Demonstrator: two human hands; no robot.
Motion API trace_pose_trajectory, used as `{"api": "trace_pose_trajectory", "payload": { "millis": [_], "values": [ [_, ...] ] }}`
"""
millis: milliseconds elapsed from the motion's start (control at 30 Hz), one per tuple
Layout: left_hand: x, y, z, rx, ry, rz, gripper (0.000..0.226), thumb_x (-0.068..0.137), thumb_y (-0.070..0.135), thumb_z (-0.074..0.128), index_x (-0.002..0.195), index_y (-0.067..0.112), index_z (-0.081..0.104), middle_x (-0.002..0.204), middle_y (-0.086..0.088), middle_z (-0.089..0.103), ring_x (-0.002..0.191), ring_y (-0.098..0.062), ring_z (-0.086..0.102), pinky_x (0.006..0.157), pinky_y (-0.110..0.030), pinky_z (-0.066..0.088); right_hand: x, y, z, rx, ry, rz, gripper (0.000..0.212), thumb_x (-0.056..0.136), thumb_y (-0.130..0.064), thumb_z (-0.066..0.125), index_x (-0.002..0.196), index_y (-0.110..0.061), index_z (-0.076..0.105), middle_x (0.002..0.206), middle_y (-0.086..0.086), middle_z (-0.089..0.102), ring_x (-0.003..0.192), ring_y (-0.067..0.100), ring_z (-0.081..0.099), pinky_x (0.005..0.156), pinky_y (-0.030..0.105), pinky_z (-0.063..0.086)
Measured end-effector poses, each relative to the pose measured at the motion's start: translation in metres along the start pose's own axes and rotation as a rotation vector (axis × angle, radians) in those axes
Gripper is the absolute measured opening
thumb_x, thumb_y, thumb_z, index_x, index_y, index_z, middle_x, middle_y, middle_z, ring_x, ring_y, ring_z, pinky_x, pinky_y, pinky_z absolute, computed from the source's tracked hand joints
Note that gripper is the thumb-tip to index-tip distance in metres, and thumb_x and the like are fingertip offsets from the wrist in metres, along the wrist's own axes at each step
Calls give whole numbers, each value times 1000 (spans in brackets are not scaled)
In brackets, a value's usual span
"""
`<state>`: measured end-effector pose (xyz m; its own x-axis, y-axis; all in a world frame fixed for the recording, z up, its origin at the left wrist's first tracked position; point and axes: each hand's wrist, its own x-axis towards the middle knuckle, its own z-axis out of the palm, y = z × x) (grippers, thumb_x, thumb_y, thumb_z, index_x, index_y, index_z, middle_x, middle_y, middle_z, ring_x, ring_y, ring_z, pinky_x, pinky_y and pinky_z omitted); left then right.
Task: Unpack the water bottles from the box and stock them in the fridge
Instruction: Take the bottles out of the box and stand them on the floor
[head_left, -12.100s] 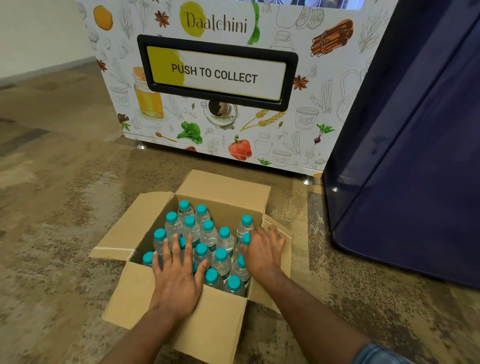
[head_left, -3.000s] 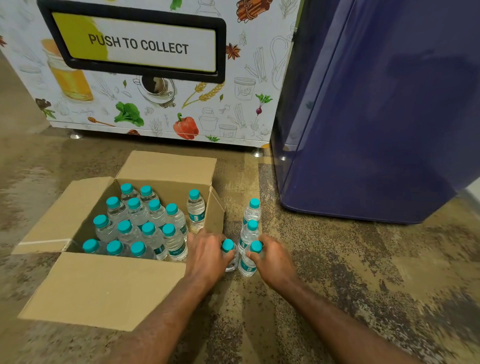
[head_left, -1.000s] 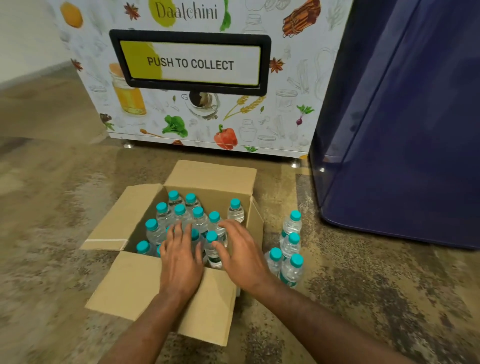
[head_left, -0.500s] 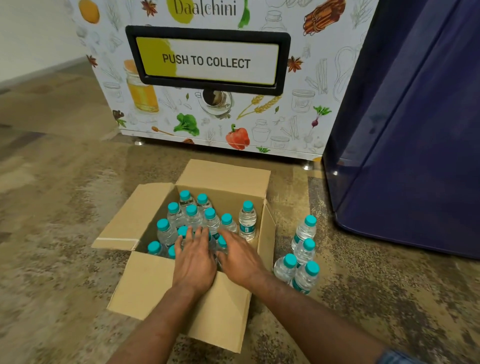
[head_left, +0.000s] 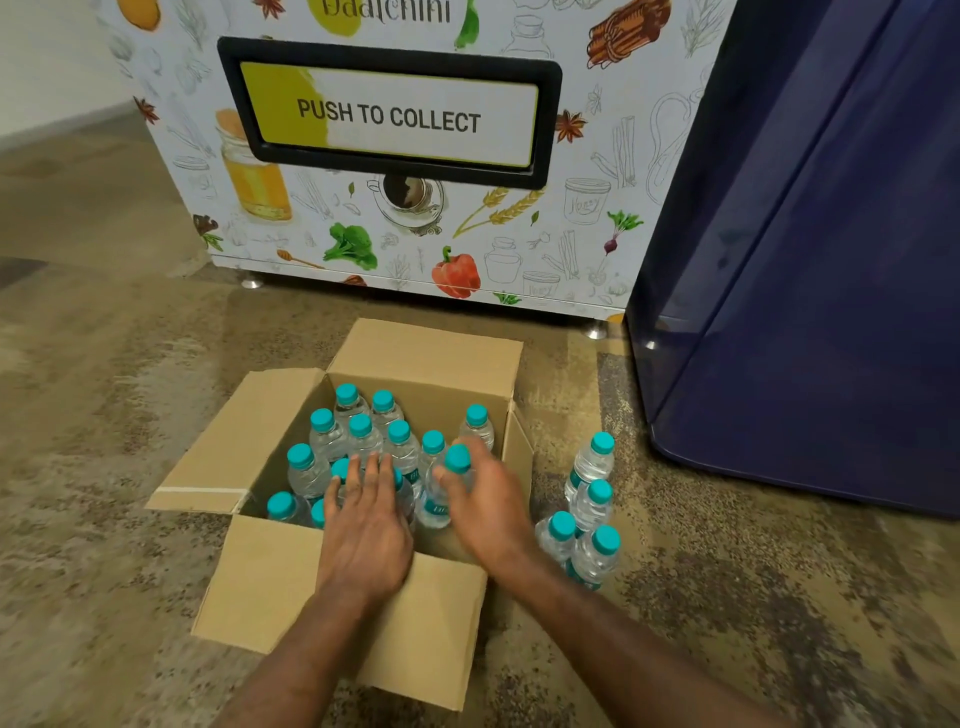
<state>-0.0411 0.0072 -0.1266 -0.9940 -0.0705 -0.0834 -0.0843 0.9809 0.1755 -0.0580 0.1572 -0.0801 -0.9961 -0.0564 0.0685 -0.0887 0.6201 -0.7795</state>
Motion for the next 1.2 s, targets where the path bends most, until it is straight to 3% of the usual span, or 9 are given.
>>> {"api": "trace_pose_trajectory", "payload": {
  "millis": [167, 367, 600, 933, 1033, 1200],
  "values": [
    [-1, 1, -2, -13, -3, 0, 65, 111, 36, 18, 164, 12, -12, 173, -8, -11, 159, -23, -15, 128, -46, -9, 12, -20, -80, 191, 237, -11, 19, 94, -31, 63, 111, -28, 56, 95, -13, 63, 85, -1, 61, 69, 19, 52],
    [-1, 4, -6, -11, -18, -15, 65, 111, 38, 16, 163, 13, -12, 173, -7, -12, 159, -23, -15, 129, -46, -8, 27, -13, -133, 9, 379, -8, 22, 94, -34, 64, 111, -24, 56, 92, -10, 63, 80, 0, 58, 57, 14, 39],
    [-2, 3, -5, -6, -27, -12, 65, 111, 40, 17, 163, 13, -13, 173, -8, -13, 159, -23, -15, 130, -46, -6, 35, 31, -114, -125, 224, 156, 21, 93, -32, 65, 106, -19, 56, 93, -3, 63, 80, 10, 58, 61, 24, 40],
    [0, 1, -1, -25, 1, -2, 64, 110, 40, 15, 164, 12, -7, 173, -8, -8, 160, -24, -11, 129, -47, -5, 49, 66, -81, -199, 37, 283, 38, 92, -26, 67, 126, -16, 54, 104, 2, 64, 89, 16, 58, 74, 32, 47],
    [0, 2, -2, -32, 7, 0, 65, 111, 39, 19, 164, 12, -7, 173, -7, -8, 160, -23, -12, 129, -46, -6, 48, 72, -76, -242, -8, 298, 29, 93, -25, 65, 118, -17, 54, 92, -3, 60, 84, 16, 58, 72, 32, 46],
    [-1, 2, -2, -31, -2, 0, 65, 111, 39, 19, 164, 13, -10, 173, -7, -11, 160, -23, -14, 129, -46, -8, 46, 75, -69, -293, -54, 297, 23, 92, -26, 66, 111, -19, 54, 96, -1, 60, 85, 16, 58, 70, 30, 44]
  ]
}}
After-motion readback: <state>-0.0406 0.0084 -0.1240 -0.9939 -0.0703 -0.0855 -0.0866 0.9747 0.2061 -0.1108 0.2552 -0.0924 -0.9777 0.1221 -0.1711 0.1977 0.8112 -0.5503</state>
